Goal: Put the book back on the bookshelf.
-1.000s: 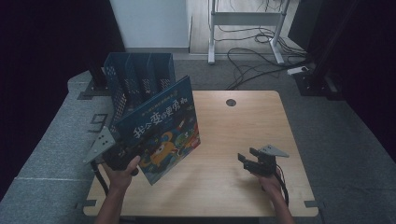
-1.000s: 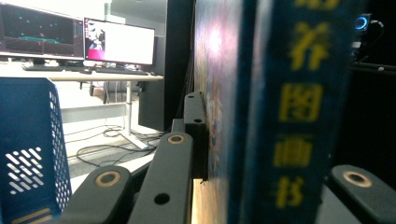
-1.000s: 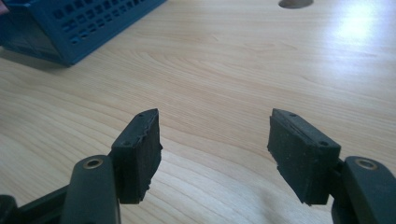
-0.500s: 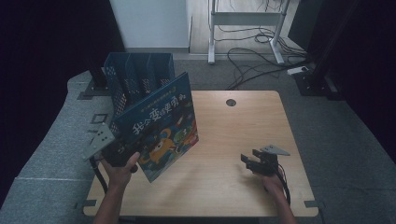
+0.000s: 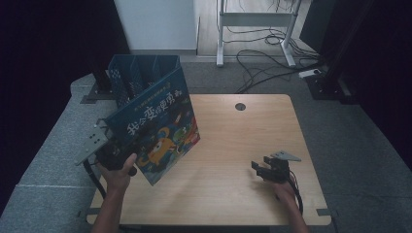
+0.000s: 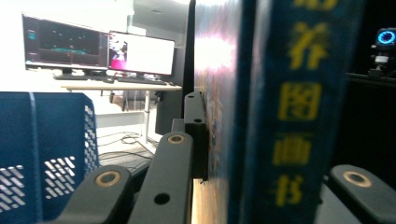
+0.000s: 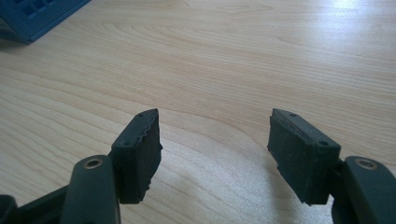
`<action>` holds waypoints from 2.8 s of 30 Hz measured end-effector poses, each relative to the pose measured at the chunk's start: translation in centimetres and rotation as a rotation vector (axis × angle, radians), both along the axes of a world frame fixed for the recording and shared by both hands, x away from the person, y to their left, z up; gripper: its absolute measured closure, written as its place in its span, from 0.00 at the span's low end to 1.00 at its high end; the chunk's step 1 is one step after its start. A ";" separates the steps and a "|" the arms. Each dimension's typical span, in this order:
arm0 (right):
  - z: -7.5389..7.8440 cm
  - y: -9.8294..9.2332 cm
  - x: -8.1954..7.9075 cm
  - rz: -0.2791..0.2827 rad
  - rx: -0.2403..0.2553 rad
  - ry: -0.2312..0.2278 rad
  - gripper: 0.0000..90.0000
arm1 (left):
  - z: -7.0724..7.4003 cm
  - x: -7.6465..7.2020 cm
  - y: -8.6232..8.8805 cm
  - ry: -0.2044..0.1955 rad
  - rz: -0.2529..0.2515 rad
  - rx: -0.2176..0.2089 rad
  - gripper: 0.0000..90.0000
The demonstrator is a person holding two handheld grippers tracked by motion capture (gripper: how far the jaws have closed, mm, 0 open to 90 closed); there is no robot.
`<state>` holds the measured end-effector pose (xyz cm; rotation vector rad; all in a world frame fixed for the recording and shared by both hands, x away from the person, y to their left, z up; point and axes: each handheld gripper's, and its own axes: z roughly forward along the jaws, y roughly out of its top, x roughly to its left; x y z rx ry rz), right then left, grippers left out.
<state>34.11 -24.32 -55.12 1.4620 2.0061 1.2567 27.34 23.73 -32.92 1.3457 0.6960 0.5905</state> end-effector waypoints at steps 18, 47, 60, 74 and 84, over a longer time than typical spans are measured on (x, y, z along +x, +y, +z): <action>-0.2 -0.4 0.3 -0.014 0.018 0.031 0.37 | 0.6 1.4 2.7 0.000 0.119 -0.032 0.91; -0.3 -0.6 0.3 -0.025 0.021 0.042 0.37 | 2.3 4.5 3.3 0.019 0.248 -0.026 0.91; -0.3 -0.6 0.3 -0.026 0.026 0.045 0.37 | 2.3 6.2 2.8 0.037 0.300 -0.021 0.91; -0.3 -0.6 0.3 -0.022 0.023 0.047 0.37 | 2.2 8.2 2.1 0.047 0.360 -0.022 0.91; -0.3 -0.6 0.2 -0.020 0.024 0.050 0.36 | 2.0 9.7 1.2 0.049 0.394 -0.006 0.91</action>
